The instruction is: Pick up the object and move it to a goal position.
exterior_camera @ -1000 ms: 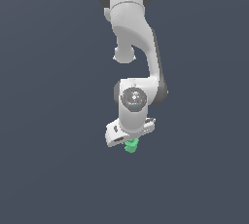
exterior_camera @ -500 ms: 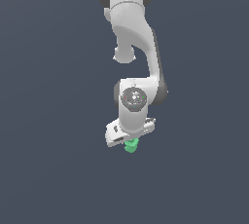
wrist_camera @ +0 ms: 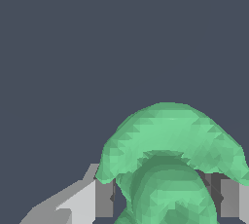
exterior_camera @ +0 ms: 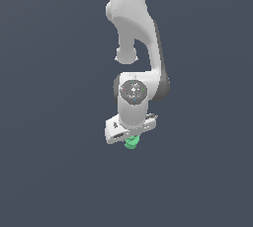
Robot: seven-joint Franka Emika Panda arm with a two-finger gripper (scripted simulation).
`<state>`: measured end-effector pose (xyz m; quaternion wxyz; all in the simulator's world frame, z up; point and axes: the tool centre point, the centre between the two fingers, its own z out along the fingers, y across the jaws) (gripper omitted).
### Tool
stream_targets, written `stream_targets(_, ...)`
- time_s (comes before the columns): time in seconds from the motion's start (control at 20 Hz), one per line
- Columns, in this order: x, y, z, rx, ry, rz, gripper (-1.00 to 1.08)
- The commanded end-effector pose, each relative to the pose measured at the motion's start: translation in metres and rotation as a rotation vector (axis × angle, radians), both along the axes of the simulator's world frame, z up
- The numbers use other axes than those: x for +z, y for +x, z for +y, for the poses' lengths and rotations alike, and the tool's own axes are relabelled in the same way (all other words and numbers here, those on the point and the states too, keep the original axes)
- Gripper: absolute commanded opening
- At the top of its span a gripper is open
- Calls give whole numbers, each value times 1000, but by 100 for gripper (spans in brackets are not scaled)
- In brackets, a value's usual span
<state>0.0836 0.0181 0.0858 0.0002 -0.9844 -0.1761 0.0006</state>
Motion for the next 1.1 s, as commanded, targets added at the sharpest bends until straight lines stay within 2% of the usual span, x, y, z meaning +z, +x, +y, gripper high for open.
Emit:
stream_targets(0.0,13,-5,-4,0,0,-1,-100)
stream_targets(0.35,66,-26,-19,0,0,-1,-100)
stream_targets(1.05,212,-83,-62,0,1,-1,-100)
